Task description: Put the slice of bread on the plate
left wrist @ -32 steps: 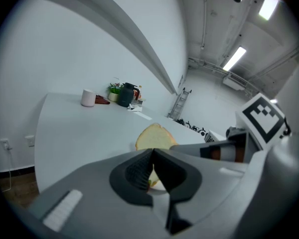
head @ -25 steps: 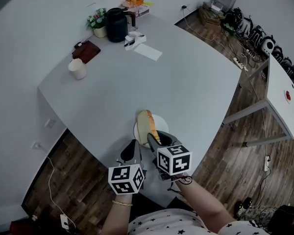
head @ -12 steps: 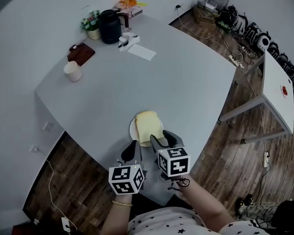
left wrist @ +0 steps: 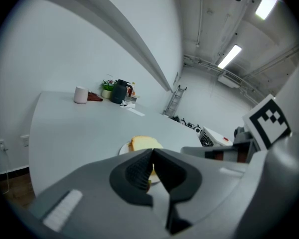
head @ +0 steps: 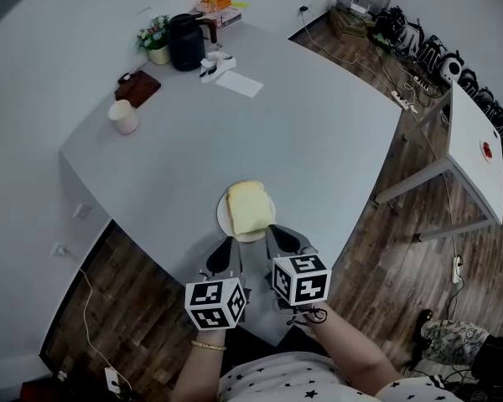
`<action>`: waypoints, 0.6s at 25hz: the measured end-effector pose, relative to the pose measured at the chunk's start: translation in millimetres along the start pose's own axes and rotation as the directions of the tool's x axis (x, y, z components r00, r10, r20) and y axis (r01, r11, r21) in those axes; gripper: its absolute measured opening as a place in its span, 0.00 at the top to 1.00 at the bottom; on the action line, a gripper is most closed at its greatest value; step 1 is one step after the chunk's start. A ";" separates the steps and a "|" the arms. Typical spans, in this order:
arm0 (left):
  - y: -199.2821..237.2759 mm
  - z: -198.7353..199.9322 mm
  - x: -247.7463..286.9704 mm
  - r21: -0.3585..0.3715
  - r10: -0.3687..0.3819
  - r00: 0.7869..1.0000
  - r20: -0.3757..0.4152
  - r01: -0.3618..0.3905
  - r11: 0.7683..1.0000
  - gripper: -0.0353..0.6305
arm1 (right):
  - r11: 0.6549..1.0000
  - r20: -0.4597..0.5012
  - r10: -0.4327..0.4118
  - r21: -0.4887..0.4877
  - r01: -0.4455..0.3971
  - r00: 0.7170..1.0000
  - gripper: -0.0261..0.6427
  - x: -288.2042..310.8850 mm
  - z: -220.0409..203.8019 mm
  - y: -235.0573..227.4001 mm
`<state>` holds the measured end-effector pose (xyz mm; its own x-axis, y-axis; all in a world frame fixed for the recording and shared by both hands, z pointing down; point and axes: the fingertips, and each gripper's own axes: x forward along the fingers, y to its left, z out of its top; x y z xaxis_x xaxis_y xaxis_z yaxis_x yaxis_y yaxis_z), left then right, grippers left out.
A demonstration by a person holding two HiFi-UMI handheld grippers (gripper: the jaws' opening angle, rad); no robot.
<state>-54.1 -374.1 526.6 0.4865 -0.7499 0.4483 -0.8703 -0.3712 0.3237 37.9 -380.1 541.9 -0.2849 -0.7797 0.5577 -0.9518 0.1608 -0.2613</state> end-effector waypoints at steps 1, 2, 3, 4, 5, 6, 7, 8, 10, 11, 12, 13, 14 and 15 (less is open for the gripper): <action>-1.5 -0.8 -1.3 0.001 0.001 1.000 0.000 -0.001 1.000 0.93 | 1.000 0.005 0.019 0.010 -0.019 1.000 0.96 -2.6 0.1 2.4; -2.9 -1.9 -2.5 0.002 0.003 1.000 0.000 -0.003 1.000 0.93 | 0.999 0.006 0.031 0.014 -0.031 0.999 0.96 -4.7 -0.6 4.4; -4.4 -3.2 -3.8 0.004 0.005 1.000 -0.001 -0.005 1.000 0.93 | 0.999 0.004 0.035 0.011 -0.035 0.999 0.96 -6.5 -1.8 5.3; -6.0 -4.5 -5.0 0.007 0.007 1.000 -0.001 -0.007 1.000 0.93 | 0.999 0.003 0.032 0.003 -0.032 0.999 0.96 -8.2 -3.3 5.5; -7.7 -5.7 -6.3 0.010 0.007 1.000 -0.001 -0.007 1.000 0.93 | 1.000 0.002 0.030 -0.004 -0.030 1.000 0.96 -9.7 -4.8 5.6; -9.1 -6.4 -7.5 0.013 0.008 1.000 0.000 -0.008 1.000 0.93 | 1.000 0.001 0.030 -0.007 -0.030 1.000 0.96 -11.1 -6.0 5.8; -10.1 -6.8 -8.7 0.014 0.008 1.000 0.000 -0.008 1.000 0.93 | 0.999 0.002 0.034 -0.006 -0.034 0.999 0.96 -12.3 -6.7 6.6; -10.6 -7.1 -10.0 0.012 0.009 1.000 0.001 -0.009 1.000 0.93 | 0.999 0.005 0.040 -0.003 -0.040 0.999 0.96 -13.7 -7.3 7.7; -10.9 -7.8 -13.0 0.003 0.013 1.000 0.003 -0.013 1.000 0.93 | 0.999 0.010 0.045 -0.004 -0.045 0.999 0.96 -17.6 -8.4 10.3; -11.5 -8.1 -14.7 -0.001 0.015 1.000 0.004 -0.015 1.000 0.93 | 0.999 0.014 0.043 -0.013 -0.043 0.999 0.96 -20.2 -8.7 11.3; -12.4 -8.4 -16.3 -0.003 0.017 1.000 0.005 -0.017 1.000 0.93 | 0.999 0.021 0.040 -0.025 -0.040 0.999 0.96 -23.3 -8.2 12.2; -13.7 -8.6 -17.8 -0.003 0.018 1.000 0.005 -0.018 1.000 0.93 | 0.999 0.032 0.038 -0.036 -0.037 0.999 0.96 -26.6 -7.1 13.2; -14.9 -8.7 -19.2 -0.002 0.019 1.000 0.006 -0.019 1.000 0.93 | 0.998 0.042 0.038 -0.045 -0.036 0.998 0.96 -29.5 -6.0 14.2; -15.9 -8.6 -20.4 0.000 0.021 1.000 0.007 -0.021 1.000 0.93 | 0.998 0.049 0.039 -0.050 -0.037 0.998 0.96 -31.7 -5.2 15.5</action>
<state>-49.5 -348.2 519.5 0.4677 -0.7614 0.4489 -0.8803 -0.3557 0.3139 31.5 -349.8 524.2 -0.3163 -0.8013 0.5078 -0.9450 0.2194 -0.2424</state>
